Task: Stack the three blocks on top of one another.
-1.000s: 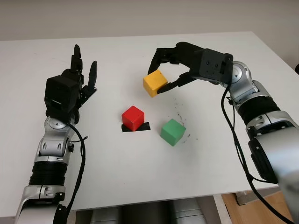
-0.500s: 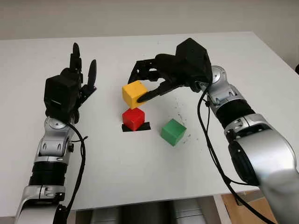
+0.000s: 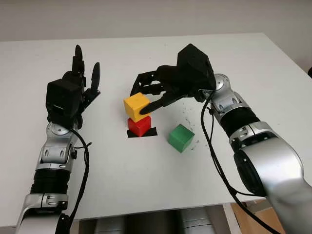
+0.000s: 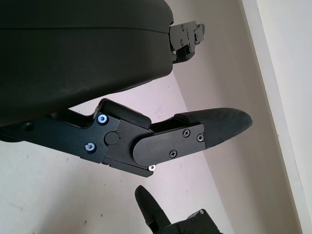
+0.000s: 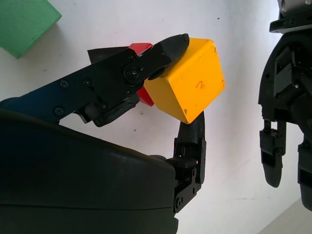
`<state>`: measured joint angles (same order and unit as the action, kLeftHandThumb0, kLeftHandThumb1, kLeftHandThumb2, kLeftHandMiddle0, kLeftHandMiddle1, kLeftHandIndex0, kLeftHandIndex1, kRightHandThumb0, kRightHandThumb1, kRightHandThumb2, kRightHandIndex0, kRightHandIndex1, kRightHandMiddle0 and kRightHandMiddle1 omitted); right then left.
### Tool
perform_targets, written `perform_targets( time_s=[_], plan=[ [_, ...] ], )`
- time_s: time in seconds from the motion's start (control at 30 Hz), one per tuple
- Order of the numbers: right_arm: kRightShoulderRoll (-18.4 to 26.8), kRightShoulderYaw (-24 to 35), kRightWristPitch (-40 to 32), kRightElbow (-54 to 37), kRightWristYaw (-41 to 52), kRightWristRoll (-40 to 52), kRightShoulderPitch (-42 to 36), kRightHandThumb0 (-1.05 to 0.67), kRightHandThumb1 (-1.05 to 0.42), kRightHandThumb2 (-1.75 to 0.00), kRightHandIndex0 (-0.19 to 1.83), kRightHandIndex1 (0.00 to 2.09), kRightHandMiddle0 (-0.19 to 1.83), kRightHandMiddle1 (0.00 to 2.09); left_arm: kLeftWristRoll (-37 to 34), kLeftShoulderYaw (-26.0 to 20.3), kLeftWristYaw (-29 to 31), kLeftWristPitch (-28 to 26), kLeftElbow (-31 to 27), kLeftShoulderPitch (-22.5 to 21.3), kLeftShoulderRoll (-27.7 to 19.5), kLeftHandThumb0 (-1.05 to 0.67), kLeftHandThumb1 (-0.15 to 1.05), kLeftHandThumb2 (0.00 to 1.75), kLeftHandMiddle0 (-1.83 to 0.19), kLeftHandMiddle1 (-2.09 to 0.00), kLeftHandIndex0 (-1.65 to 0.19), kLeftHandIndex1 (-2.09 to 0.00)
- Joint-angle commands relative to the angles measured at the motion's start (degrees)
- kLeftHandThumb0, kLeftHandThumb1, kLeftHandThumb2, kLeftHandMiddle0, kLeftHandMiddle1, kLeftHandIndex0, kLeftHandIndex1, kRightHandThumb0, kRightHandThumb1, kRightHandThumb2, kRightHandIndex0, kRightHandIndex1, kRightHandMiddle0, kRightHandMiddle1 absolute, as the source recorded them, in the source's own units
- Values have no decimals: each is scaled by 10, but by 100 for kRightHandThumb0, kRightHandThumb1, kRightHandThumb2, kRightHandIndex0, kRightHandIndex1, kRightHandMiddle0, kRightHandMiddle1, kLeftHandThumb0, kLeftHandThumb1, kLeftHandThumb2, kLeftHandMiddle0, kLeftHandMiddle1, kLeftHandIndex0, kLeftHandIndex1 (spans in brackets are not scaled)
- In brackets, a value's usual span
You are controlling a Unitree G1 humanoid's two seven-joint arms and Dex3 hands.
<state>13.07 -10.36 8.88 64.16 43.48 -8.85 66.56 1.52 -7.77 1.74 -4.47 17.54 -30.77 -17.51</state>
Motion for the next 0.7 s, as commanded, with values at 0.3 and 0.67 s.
perform_targets(
  time_s=[0.3,0.67],
  plan=[
    [4,-15,19,-2,-15,-29,-4,-56,-91,-5,28,7,51,153,0,0,0,5,-4,-6,-1,-76,105,67,19,0,19,0],
    [-1,-15,17,12,-30,-38,-6,-52,-91,-5,27,6,48,150,1,2,0,8,-1,-5,-4,-76,105,66,19,0,19,0]
  ],
)
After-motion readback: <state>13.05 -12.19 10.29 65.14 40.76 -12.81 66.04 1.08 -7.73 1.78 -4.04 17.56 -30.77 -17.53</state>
